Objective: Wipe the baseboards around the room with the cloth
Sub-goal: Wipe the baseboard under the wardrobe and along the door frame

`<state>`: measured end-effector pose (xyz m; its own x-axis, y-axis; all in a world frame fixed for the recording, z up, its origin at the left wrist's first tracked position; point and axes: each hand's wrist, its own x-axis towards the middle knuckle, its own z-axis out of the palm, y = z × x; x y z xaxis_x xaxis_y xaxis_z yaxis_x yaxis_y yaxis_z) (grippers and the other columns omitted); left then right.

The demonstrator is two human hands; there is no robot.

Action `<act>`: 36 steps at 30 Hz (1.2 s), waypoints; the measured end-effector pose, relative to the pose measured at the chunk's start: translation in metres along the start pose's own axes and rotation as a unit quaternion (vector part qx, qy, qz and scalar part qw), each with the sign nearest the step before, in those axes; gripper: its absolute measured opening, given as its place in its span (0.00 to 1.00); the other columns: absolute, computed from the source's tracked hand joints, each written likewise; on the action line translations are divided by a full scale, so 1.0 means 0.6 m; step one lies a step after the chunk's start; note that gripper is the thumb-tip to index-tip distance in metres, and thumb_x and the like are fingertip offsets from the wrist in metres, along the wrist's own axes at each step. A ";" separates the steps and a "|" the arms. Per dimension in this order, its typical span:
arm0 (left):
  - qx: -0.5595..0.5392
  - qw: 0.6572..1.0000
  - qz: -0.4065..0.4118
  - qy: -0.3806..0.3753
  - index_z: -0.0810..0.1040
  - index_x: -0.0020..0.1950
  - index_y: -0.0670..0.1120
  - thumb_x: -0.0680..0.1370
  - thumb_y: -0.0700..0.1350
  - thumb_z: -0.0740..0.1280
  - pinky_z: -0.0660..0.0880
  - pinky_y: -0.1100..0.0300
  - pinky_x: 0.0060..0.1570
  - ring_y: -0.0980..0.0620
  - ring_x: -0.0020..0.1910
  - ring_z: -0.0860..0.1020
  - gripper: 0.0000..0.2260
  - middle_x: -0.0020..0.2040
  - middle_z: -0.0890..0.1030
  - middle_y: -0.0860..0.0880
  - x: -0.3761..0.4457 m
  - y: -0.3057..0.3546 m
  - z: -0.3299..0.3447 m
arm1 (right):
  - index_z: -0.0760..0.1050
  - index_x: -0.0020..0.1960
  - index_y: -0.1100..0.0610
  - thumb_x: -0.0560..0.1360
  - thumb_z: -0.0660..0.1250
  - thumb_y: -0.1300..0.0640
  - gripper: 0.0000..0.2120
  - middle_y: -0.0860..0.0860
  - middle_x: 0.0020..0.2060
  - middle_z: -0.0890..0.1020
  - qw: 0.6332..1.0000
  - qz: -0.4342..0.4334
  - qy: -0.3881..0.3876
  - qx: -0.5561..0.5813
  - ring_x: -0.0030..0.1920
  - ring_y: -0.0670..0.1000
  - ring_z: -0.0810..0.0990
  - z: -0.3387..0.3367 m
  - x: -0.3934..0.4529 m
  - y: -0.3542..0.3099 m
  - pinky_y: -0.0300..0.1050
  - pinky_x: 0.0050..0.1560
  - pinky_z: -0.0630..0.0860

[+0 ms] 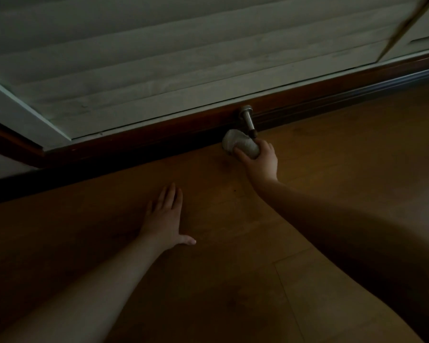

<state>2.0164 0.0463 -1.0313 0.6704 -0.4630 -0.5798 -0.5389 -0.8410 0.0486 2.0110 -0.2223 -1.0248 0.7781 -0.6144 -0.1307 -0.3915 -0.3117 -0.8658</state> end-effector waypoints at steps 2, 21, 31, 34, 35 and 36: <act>0.003 1.000 0.022 0.011 0.32 0.79 0.47 0.65 0.73 0.69 0.42 0.44 0.76 0.48 0.78 0.34 0.61 0.79 0.30 0.48 0.006 0.004 -0.006 | 0.73 0.64 0.55 0.71 0.76 0.48 0.26 0.45 0.53 0.73 0.998 -0.046 -0.005 -0.047 0.50 0.42 0.74 -0.013 0.009 0.014 0.29 0.46 0.69; -0.006 1.000 0.013 -0.007 0.30 0.78 0.51 0.66 0.71 0.70 0.43 0.41 0.76 0.48 0.77 0.32 0.60 0.77 0.27 0.50 0.048 0.094 -0.029 | 0.73 0.68 0.55 0.71 0.76 0.54 0.27 0.54 0.63 0.74 0.985 -0.025 0.038 -0.169 0.63 0.53 0.73 -0.169 0.167 0.080 0.43 0.60 0.70; -0.003 1.000 0.017 -0.005 0.31 0.79 0.50 0.67 0.71 0.69 0.44 0.40 0.77 0.47 0.78 0.33 0.59 0.78 0.29 0.49 0.044 0.096 -0.031 | 0.69 0.71 0.56 0.76 0.71 0.53 0.25 0.55 0.66 0.70 0.973 0.083 0.210 -0.052 0.66 0.55 0.71 -0.198 0.182 0.071 0.54 0.69 0.71; -0.001 1.000 0.019 -0.001 0.31 0.79 0.50 0.66 0.72 0.69 0.44 0.40 0.77 0.47 0.78 0.33 0.59 0.78 0.29 0.49 0.045 0.097 -0.029 | 0.69 0.71 0.57 0.77 0.70 0.52 0.25 0.56 0.67 0.70 0.978 0.074 0.191 -0.037 0.66 0.56 0.72 -0.139 0.152 0.052 0.54 0.68 0.71; -0.002 1.000 0.019 -0.002 0.31 0.79 0.50 0.66 0.72 0.69 0.44 0.40 0.77 0.47 0.78 0.34 0.60 0.78 0.29 0.49 0.045 0.097 -0.029 | 0.68 0.71 0.57 0.77 0.69 0.52 0.25 0.56 0.66 0.70 0.981 0.070 0.180 -0.033 0.65 0.56 0.72 -0.120 0.139 0.048 0.53 0.68 0.72; -0.002 1.000 0.021 -0.002 0.31 0.79 0.50 0.66 0.72 0.69 0.44 0.41 0.77 0.47 0.78 0.34 0.60 0.78 0.29 0.49 0.045 0.097 -0.029 | 0.68 0.71 0.57 0.77 0.70 0.52 0.25 0.56 0.66 0.70 0.985 0.061 0.162 -0.029 0.65 0.55 0.72 -0.102 0.126 0.044 0.51 0.67 0.72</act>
<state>2.0122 -0.0199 -1.0304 0.6448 -0.4973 -0.5805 -0.5652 -0.8214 0.0759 2.0294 -0.3213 -1.0281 0.5299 -0.8457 -0.0636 -0.5073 -0.2559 -0.8229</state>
